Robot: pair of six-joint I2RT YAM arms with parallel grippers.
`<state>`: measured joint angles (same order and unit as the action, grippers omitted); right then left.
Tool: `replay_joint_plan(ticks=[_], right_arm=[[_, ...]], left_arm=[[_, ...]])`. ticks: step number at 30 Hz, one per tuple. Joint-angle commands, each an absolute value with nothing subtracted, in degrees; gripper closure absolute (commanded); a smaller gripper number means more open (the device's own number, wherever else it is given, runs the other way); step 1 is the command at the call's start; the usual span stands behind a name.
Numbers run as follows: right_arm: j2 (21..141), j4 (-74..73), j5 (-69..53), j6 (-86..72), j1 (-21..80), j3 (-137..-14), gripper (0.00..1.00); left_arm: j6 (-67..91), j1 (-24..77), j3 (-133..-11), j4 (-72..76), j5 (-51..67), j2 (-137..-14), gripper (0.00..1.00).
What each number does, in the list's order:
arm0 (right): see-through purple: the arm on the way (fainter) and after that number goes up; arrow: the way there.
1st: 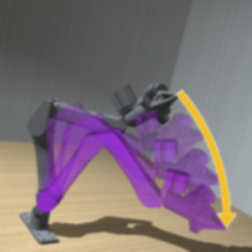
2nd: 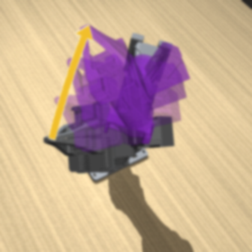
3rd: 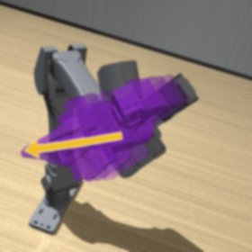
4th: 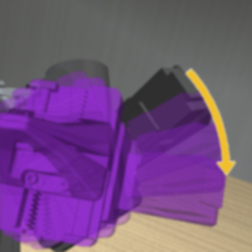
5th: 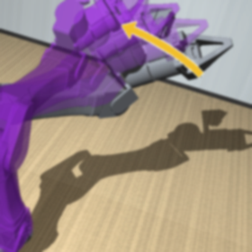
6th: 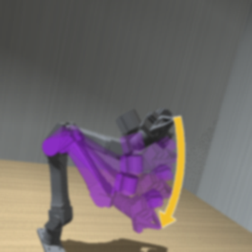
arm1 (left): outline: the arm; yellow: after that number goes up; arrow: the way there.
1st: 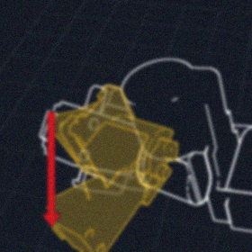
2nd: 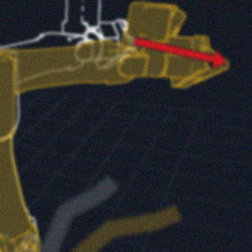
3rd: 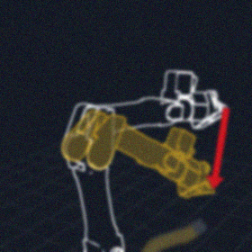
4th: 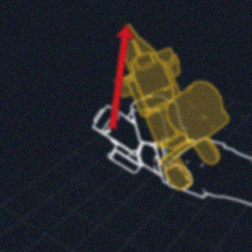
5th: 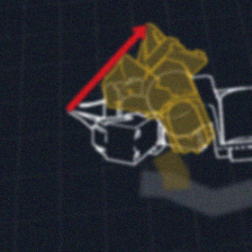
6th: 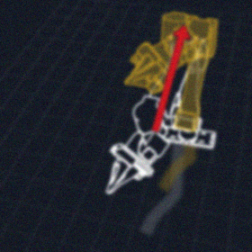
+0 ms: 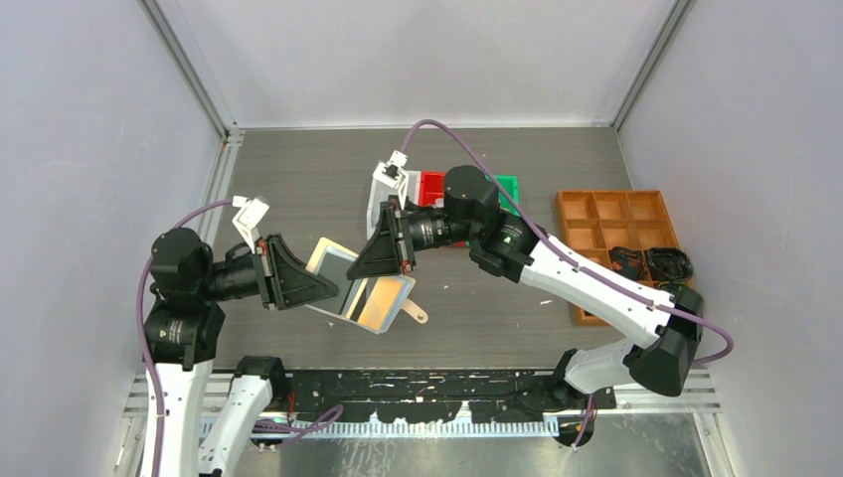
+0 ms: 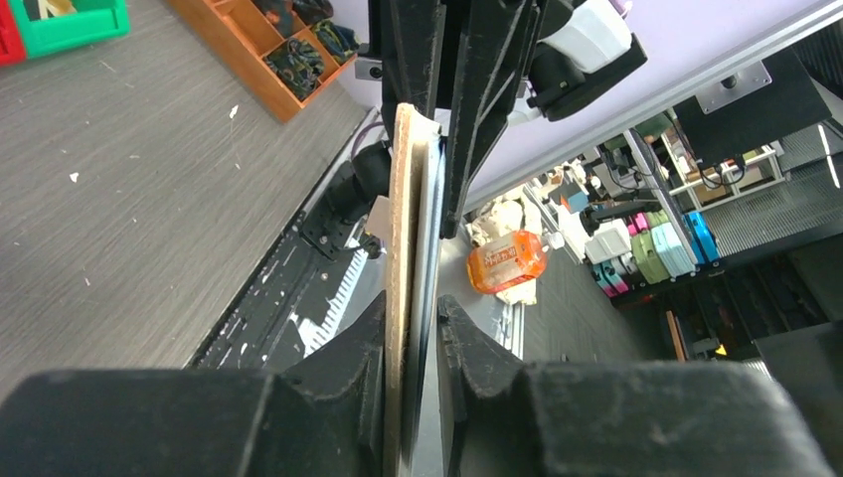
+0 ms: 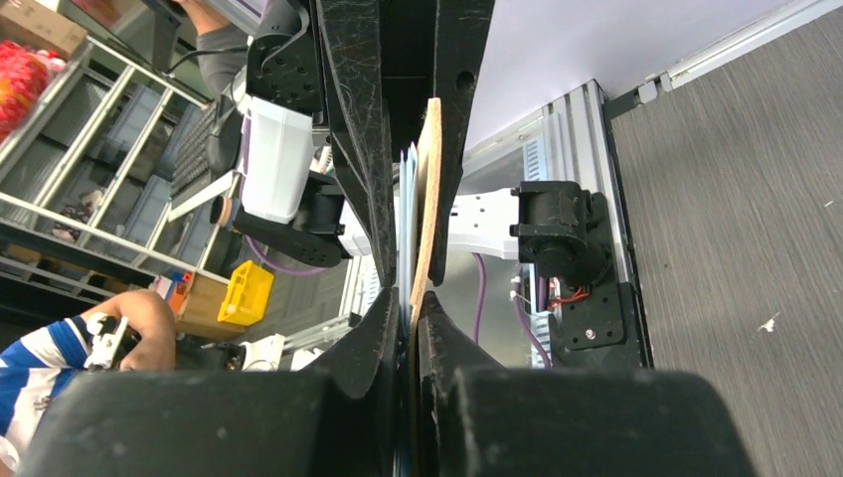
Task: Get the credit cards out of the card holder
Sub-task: Remove the credit card from the card holder.
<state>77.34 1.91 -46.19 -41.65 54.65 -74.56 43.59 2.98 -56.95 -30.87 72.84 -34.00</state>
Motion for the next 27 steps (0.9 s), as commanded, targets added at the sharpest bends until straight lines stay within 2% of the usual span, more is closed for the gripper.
replay_joint_plan(ticks=[1, 6, 9, 10, 12, 14, 17, 23, 27], right_arm=[[77.94, -3.49, -47.75, -36.60, 55.84, -79.49, 0.99], [78.39, -5.08, -47.66, -35.18, 56.24, -80.61, 0.99], [79.00, -6.48, -47.27, -34.14, 56.54, -81.67, 0.99], [79.40, -7.20, -47.02, -33.84, 56.62, -82.10, 0.97], [80.05, -9.05, -44.87, -33.51, 56.56, -82.96, 0.78], [79.63, -11.95, -40.25, -32.48, 56.00, -83.83, 0.61], [76.49, -12.11, -33.60, -34.37, 53.52, -82.82, 0.43], [66.70, -7.41, -23.66, -39.09, 49.66, -76.43, 0.39], [64.77, -2.90, -25.25, -44.70, 49.66, -71.70, 0.42]], left_arm=[[40.73, 3.12, -58.46, -32.25, 74.90, -35.67, 0.77], [40.50, 3.12, -57.71, -31.47, 74.50, -35.42, 0.78], [39.69, 3.08, -57.63, -31.46, 74.13, -35.38, 0.90], [39.32, 3.08, -57.75, -31.46, 73.74, -35.34, 0.94], [38.40, 3.08, -58.19, -31.97, 71.79, -35.38, 1.00], [35.30, 3.08, -59.38, -35.20, 68.75, -35.82, 1.00], [28.92, 3.11, -61.30, -41.52, 62.74, -36.89, 1.00], [26.27, 3.04, -61.25, -43.73, 51.69, -37.86, 1.00], [28.35, 3.08, -61.14, -42.18, 47.77, -37.86, 1.00]])
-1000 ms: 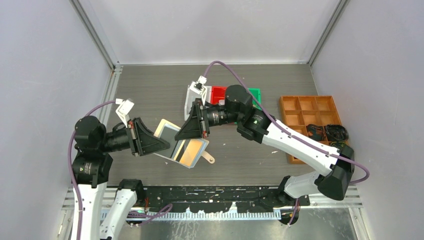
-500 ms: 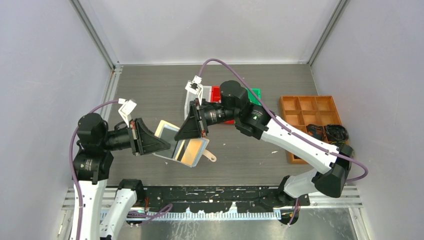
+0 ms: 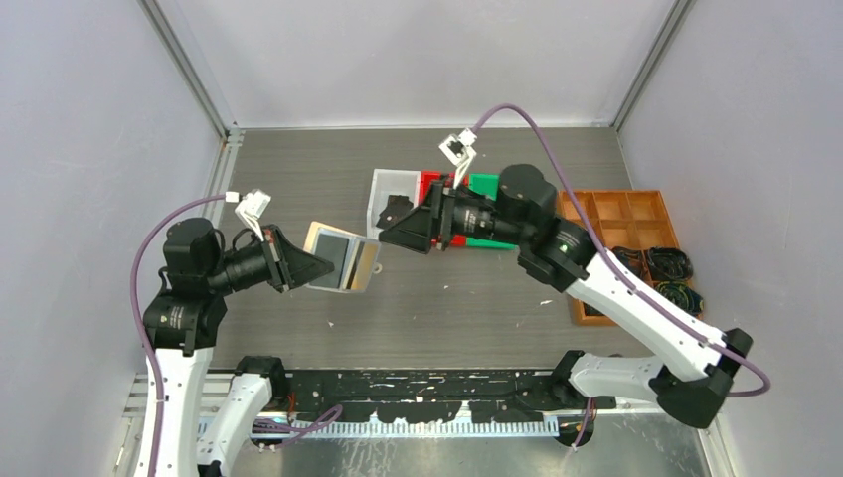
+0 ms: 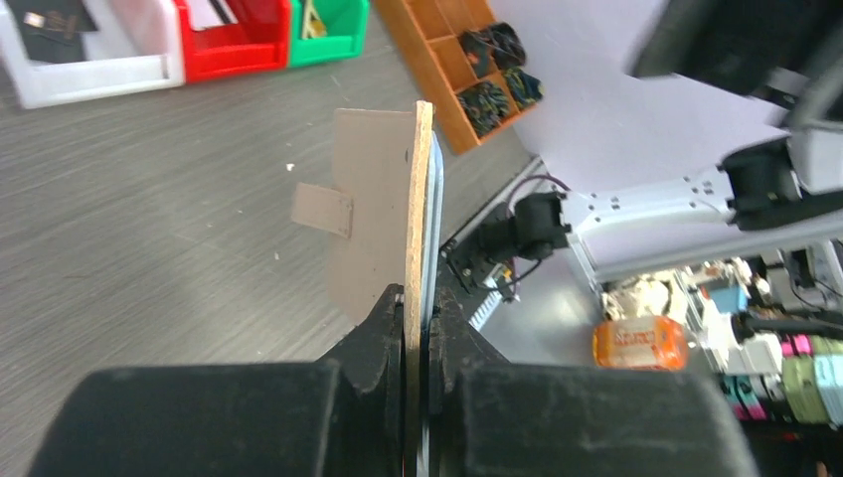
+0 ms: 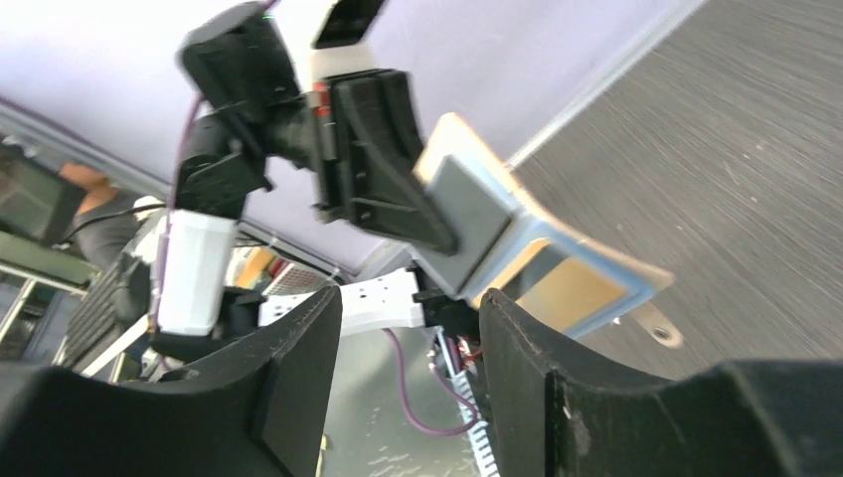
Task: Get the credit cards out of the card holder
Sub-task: Remove the credit card from the card holder.
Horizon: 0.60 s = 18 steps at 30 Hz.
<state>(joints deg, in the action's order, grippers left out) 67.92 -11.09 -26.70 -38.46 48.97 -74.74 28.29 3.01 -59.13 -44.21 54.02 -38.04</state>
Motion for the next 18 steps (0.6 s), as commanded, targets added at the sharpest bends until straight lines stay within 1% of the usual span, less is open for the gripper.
replay_joint_plan(ticks=[1, 4, 8, 13, 18], right_arm=[[65.16, 0.22, -26.90, -46.95, 49.66, -70.33, 0.43], [67.76, 9.75, -30.89, -54.23, 49.79, -66.70, 0.46], [71.26, 18.06, -33.17, -59.73, 50.67, -63.38, 0.50], [74.27, 21.94, -34.41, -62.07, 52.06, -62.29, 0.52], [76.01, 24.97, -35.17, -63.96, 52.63, -61.46, 0.56]], left_arm=[[29.33, 3.04, -61.05, -41.49, 47.70, -37.80, 1.00], [32.35, 3.13, -61.03, -39.51, 49.49, -37.79, 1.00], [36.64, 3.08, -61.01, -36.64, 53.01, -37.70, 1.00], [41.67, 3.08, -60.44, -32.63, 57.45, -37.73, 1.00], [45.25, 3.10, -60.14, -29.54, 59.96, -38.20, 1.00]])
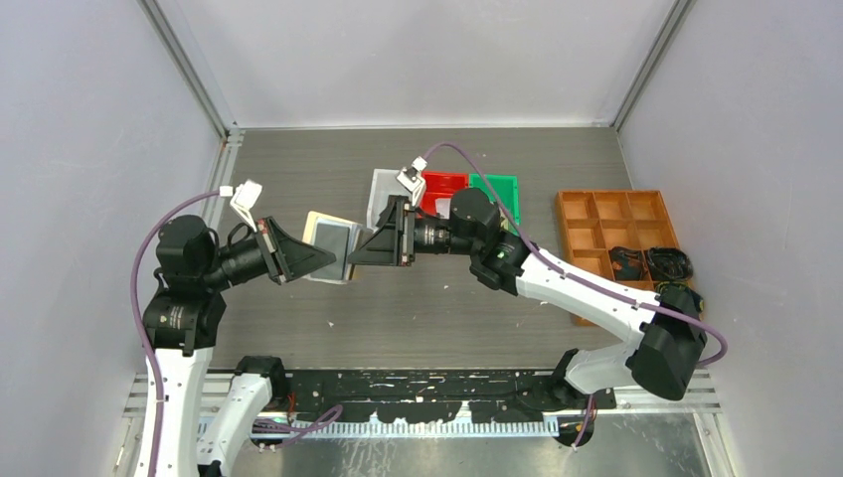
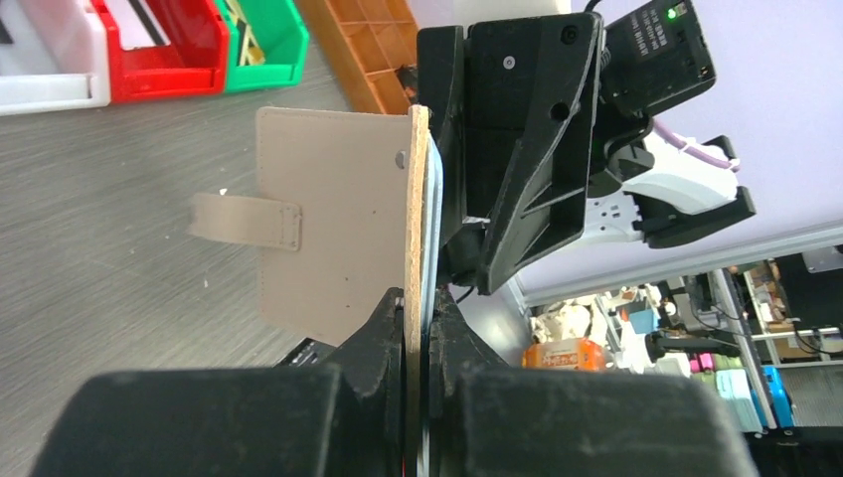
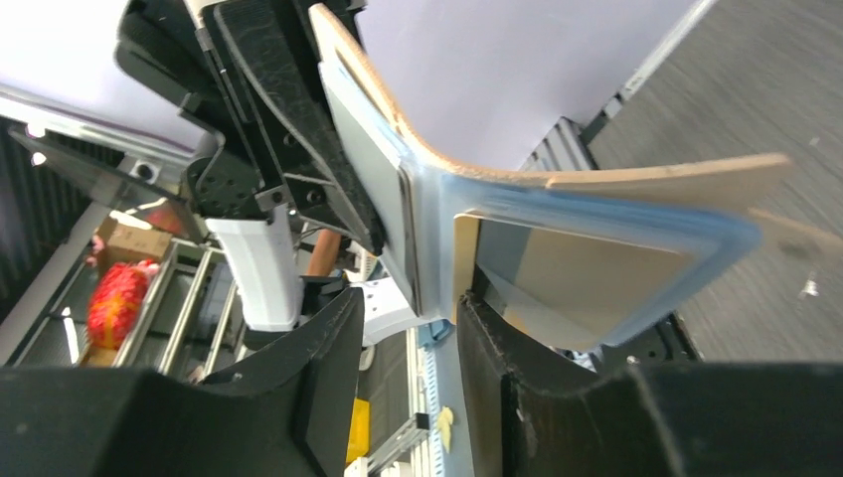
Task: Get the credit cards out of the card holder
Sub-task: Remove the credit card from the card holder.
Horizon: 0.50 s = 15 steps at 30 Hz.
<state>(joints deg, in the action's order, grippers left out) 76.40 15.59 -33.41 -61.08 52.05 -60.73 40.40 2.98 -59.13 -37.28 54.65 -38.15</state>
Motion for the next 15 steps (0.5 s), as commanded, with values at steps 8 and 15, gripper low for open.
replay_joint_plan(ticks=[8, 15], right_arm=[[77.34, 29.80, -36.22, -66.79, 53.14, -60.82, 0.59], [78.25, 32.52, -36.27, -68.27, 53.56, -60.39, 0.61]], left_arm=[[47.92, 3.07, -59.70, -27.61, 60.98, -38.23, 0.98], [50.49, 3.08, -59.62, -25.87, 61.75, -38.20, 0.96]])
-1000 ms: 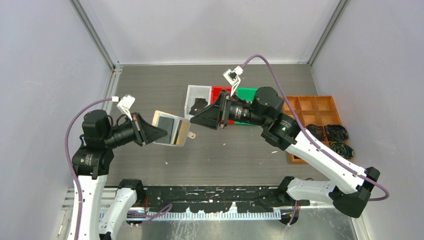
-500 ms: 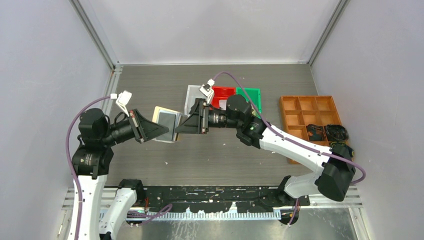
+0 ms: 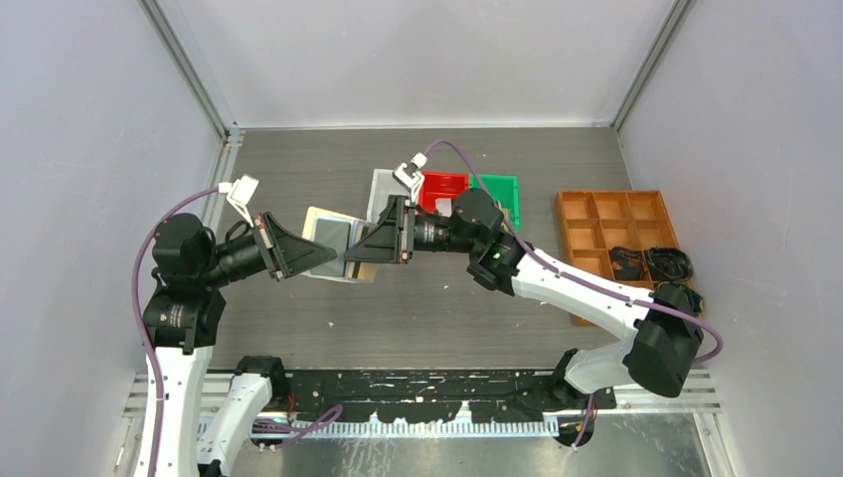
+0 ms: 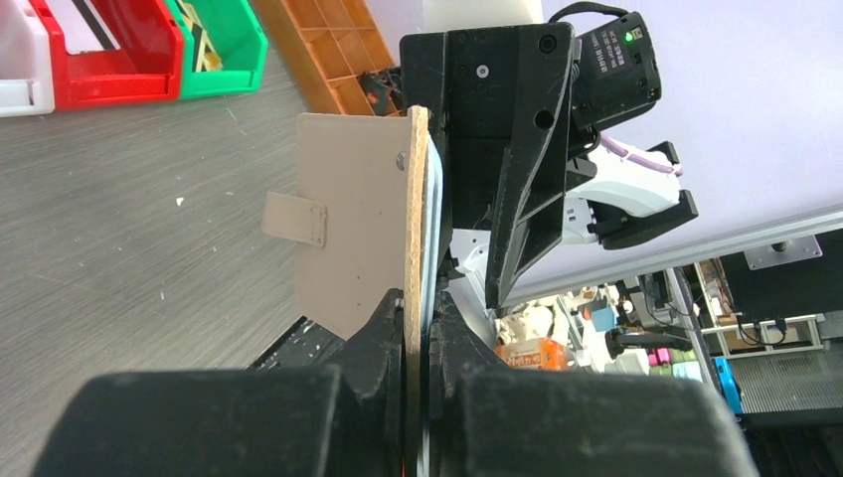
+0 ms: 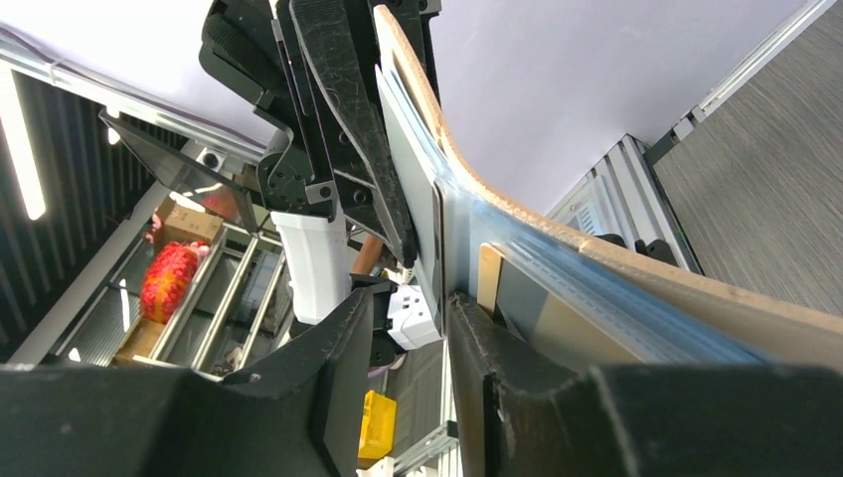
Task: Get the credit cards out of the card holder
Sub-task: Remove the credit card from the card holder.
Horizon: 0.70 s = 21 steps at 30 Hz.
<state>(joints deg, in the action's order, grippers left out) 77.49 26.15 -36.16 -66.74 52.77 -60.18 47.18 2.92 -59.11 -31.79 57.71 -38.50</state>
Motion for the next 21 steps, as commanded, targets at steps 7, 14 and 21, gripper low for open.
replay_joint_plan(ticks=[7, 14, 21], right_arm=[[80.28, 38.92, -36.46, -71.51, 53.96, -60.12, 0.61], [81.37, 40.62, -36.04, -72.12, 54.57, -60.25, 0.62], [81.38, 41.83, -35.73, -72.52, 54.73, -60.03, 0.65]], left_arm=[[60.04, 3.07, -57.03, -17.44, 64.82, -37.86, 0.92], [65.19, 3.09, -55.36, -12.67, 66.02, -36.84, 0.86], [66.14, 3.08, -53.68, -10.93, 67.30, -36.05, 0.82]])
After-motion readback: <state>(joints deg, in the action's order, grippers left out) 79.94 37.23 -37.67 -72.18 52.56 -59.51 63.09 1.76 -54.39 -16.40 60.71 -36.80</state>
